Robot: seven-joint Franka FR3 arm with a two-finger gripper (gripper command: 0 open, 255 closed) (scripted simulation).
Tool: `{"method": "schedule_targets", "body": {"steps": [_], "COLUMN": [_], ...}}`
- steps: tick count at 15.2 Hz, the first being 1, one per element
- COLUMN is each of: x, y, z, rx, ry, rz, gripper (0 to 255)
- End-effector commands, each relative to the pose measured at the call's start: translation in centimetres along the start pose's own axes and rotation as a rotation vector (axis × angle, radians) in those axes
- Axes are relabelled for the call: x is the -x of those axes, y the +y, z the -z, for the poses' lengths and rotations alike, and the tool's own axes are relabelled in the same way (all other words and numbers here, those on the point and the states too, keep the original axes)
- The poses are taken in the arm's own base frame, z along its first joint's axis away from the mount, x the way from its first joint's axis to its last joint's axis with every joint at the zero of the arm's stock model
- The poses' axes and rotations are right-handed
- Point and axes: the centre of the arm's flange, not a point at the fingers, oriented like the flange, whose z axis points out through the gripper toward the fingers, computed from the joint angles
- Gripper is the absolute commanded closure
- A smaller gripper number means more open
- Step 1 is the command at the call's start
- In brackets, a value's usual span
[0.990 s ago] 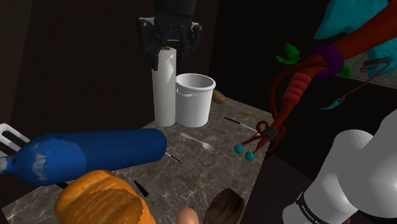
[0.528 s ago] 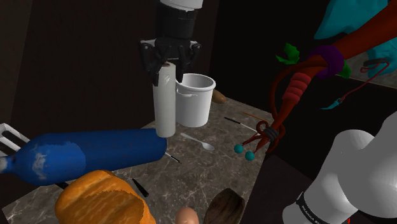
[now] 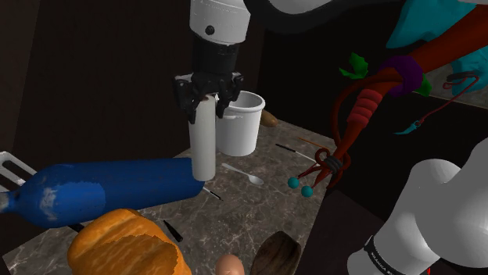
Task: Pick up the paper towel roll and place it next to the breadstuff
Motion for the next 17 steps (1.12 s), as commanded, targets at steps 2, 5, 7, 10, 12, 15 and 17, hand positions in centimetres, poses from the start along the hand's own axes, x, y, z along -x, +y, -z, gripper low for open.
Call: {"method": "schedule_targets", "body": {"steps": [2, 5, 7, 10, 12, 15, 17], "x": [0.4, 0.8, 1.0, 1.4, 1.6, 2.0, 2.2], "y": [0.0, 0.0, 0.1, 0.1, 0.1, 0.1, 0.1], "z": [-1.6, -3.2, -4.2, -5.8, -6.8, -8.3, -9.4], "rx": [0.000, 0.000, 0.000, 0.000, 0.000, 0.000, 0.000], "ry": [0.000, 0.000, 0.000, 0.000, 0.000, 0.000, 0.000], "rz": [0.000, 0.000, 0.000, 0.000, 0.000, 0.000, 0.000], "gripper": [255, 255, 255, 255, 255, 255, 255]}}
